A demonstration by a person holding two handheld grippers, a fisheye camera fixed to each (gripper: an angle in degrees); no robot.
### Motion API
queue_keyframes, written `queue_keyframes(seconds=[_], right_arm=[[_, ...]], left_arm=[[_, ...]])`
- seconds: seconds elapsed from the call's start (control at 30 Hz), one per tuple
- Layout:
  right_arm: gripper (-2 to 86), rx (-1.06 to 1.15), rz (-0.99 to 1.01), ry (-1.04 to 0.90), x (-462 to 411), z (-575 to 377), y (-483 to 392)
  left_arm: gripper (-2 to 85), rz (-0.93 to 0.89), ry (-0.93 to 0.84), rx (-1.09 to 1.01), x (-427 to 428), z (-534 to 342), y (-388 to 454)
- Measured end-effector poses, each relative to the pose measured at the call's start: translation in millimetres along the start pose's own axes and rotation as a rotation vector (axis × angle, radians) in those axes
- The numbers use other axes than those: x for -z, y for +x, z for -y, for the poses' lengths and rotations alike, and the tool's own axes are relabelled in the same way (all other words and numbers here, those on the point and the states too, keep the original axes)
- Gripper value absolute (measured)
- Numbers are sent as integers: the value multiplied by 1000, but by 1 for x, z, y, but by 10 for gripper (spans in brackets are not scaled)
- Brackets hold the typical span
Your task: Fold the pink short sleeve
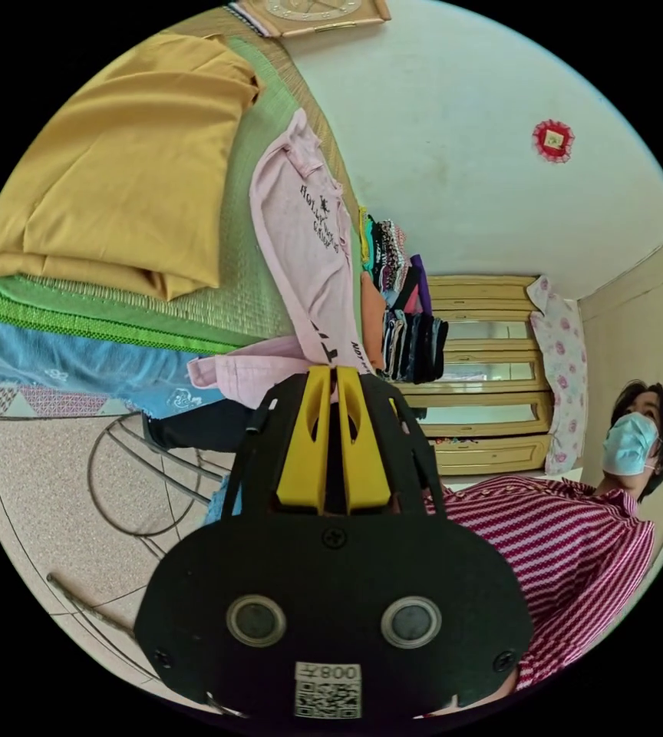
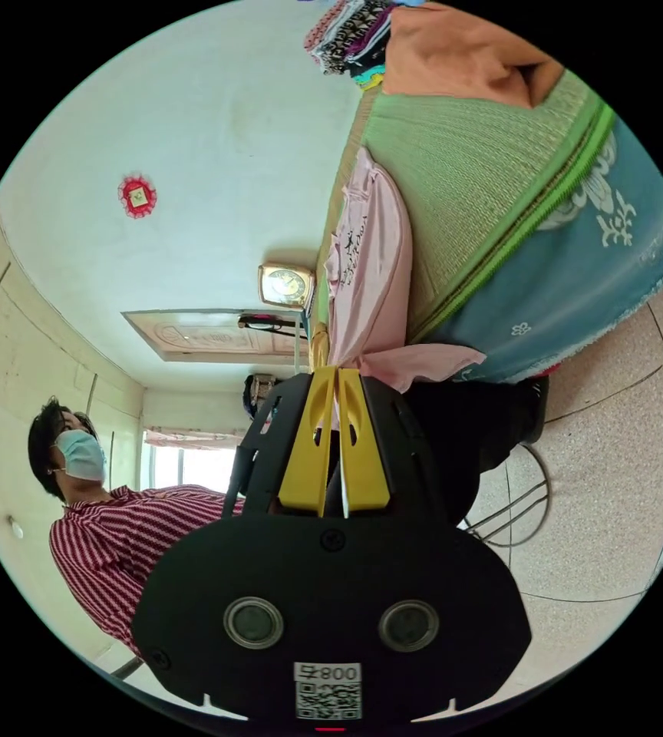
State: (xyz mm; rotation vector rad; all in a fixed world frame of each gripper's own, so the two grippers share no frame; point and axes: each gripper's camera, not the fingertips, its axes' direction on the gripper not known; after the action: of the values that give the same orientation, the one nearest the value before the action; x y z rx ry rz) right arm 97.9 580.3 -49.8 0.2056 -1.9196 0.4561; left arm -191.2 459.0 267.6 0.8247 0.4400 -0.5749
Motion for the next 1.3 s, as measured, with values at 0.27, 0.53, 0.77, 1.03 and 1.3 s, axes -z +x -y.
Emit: queue_keyframes(seconds=[0.27,0.53,0.77,1.03,1.3], right_arm=[[1,83,16,11,11,11,-44],[1,135,31,27,27,10,-71],[1,151,21,34,40,3,-79],[1,187,-9,46,56,4,-90],[1,211,-43,15,61,9,-91]], left_arm=[[11,-68,26,-61,12,-24,-8],[10,-103,20,-76,26,-55,-12],[9,-134,18,-80,38,-81,-7],[10,-137,-19,-121,49,-92,14],[11,-137,-61,-171,60,-102,48]])
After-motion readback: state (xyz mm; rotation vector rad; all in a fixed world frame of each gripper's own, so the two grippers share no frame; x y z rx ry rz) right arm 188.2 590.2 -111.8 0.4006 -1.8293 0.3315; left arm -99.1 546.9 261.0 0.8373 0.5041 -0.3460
